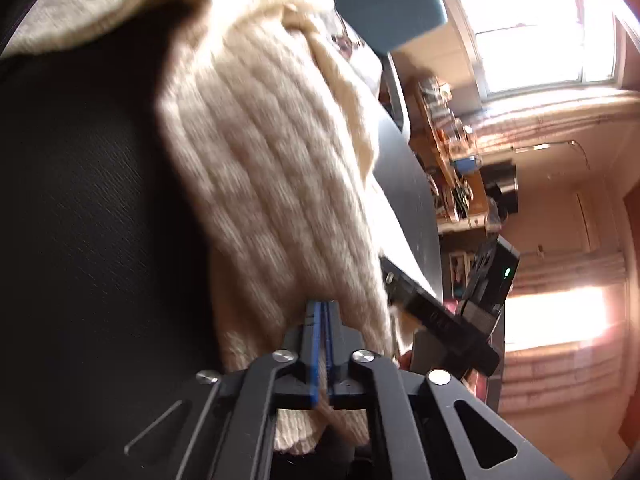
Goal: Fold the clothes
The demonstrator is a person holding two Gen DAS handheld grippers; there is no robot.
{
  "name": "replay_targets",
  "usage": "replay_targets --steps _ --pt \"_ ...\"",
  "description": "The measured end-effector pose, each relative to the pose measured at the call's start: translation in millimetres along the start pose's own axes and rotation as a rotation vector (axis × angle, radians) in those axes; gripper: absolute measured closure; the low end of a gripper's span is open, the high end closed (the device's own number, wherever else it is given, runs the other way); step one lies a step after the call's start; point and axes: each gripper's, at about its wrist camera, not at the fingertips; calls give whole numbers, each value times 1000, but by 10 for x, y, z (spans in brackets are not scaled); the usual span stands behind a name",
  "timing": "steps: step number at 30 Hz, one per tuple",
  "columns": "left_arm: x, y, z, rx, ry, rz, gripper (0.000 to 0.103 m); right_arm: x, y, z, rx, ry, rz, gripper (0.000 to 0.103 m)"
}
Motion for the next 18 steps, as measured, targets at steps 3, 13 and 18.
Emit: replay_targets --steps 3,13,18 --pt "198 151 -128 -13 -58 -51 103 -5 35 52 66 10 49 7" --pt "-49 285 -22 115 86 99 96 13 72 141 84 -6 87 2" --pt "-275 218 47 125 130 107 55 24 57 137 75 -3 83 0"
Point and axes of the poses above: each gripper's, at about its wrist camera, not at the fingertips, and x roughly against the way its jaws point, y to its left, z to its underside, and after that the axes turned 13 degrees about -y, right-handed
